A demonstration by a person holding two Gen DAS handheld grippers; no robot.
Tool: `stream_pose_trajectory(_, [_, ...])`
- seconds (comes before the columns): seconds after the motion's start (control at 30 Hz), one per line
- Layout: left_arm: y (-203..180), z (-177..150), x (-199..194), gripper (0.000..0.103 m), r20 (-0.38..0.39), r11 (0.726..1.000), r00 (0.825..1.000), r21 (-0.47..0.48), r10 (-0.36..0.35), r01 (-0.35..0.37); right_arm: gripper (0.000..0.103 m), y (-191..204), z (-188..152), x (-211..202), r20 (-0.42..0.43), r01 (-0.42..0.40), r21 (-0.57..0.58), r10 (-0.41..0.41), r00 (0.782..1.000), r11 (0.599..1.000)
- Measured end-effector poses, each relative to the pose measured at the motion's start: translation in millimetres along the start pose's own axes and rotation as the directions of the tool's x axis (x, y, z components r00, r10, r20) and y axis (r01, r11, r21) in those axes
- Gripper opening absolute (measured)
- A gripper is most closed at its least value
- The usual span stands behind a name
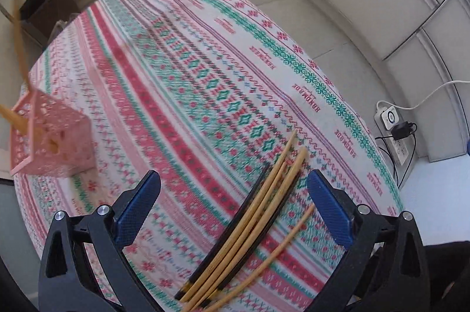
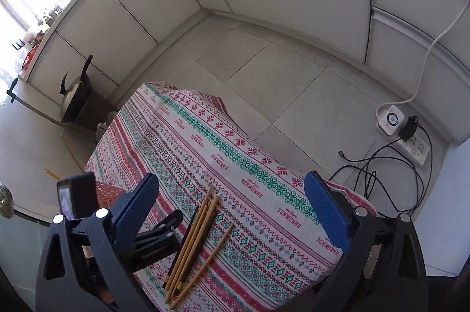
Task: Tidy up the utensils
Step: 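Grasp a chopstick with the left tool while the right tool grasps another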
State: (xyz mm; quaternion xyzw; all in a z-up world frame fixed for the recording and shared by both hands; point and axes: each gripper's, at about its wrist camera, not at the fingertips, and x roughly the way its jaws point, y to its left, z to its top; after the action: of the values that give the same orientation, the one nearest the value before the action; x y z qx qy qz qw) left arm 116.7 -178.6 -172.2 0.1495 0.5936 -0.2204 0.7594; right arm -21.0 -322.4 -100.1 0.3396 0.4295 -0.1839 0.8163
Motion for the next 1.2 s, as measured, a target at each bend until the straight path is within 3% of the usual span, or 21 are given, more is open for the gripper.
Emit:
stream_pose_trajectory(0.03, [-5.9,3.7,6.6,0.092,-0.003,1.000,1.000,0.015,-0.011,0.011,0.096,-3.8,1.0,1.4,-0.012,-0.007,0.018,0.007,1.000,1.000])
stream_pose_trajectory(0.2, [-22.6,15.7,31.1,0.055,-0.046,0.998,0.999,0.061,0.001,0.002,0.096,-17.7,4.9,9.8,-0.081,-0.057,0.090,0.064,0.995,0.994])
stream_pose_trajectory(0.4, [-34.3,21.9,46.1,0.032,-0.067,0.995,0.998,0.102,-0.008,0.015,0.096,-19.3,5.2,13.7,-0.110,-0.070,0.102,0.081,0.991,0.992])
stream_pose_trajectory(0.5, [-47.2,18.7,50.8,0.007,-0.048,0.986,0.998,0.166,0.027,-0.019,0.096,-21.8,5.6,19.2,-0.131,-0.074,0.125,0.091,0.987,0.989])
stream_pose_trajectory(0.6, [-43.4,16.8,50.0,0.007,-0.004,0.988,0.999,0.153,0.033,-0.032,0.096,-21.8,3.1,30.7,-0.168,-0.080,0.151,0.105,0.980,0.985])
stream_pose_trajectory(0.67, [-31.3,13.3,39.6,0.006,0.065,0.989,0.997,0.138,0.041,-0.050,0.096,-21.0,1.4,39.2,-0.183,-0.068,0.154,0.096,0.979,0.986])
stream_pose_trajectory(0.87, [10.4,-15.1,-38.0,0.005,0.241,0.992,0.966,0.062,0.088,-0.106,0.096,-10.0,-20.5,74.7,-0.270,-0.014,0.114,0.044,0.962,0.993])
stream_pose_trajectory(1.03, [41.6,-55.0,-97.9,0.004,0.327,0.989,0.935,-0.004,0.138,-0.145,0.066,-4.3,-52.7,106.1,-0.376,0.080,0.099,-0.037,0.926,0.992])
stream_pose_trajectory(1.13, [53.5,-69.6,-122.0,0.004,0.372,0.990,0.917,-0.044,0.143,-0.137,0.053,8.3,-68.5,123.8,-0.427,0.117,0.098,-0.064,0.902,0.988])
stream_pose_trajectory(1.2, [57.9,-77.8,-133.1,0.004,0.391,0.990,0.909,-0.054,0.144,-0.133,0.051,20.5,-77.4,133.7,-0.444,0.138,0.077,-0.090,0.892,0.987])
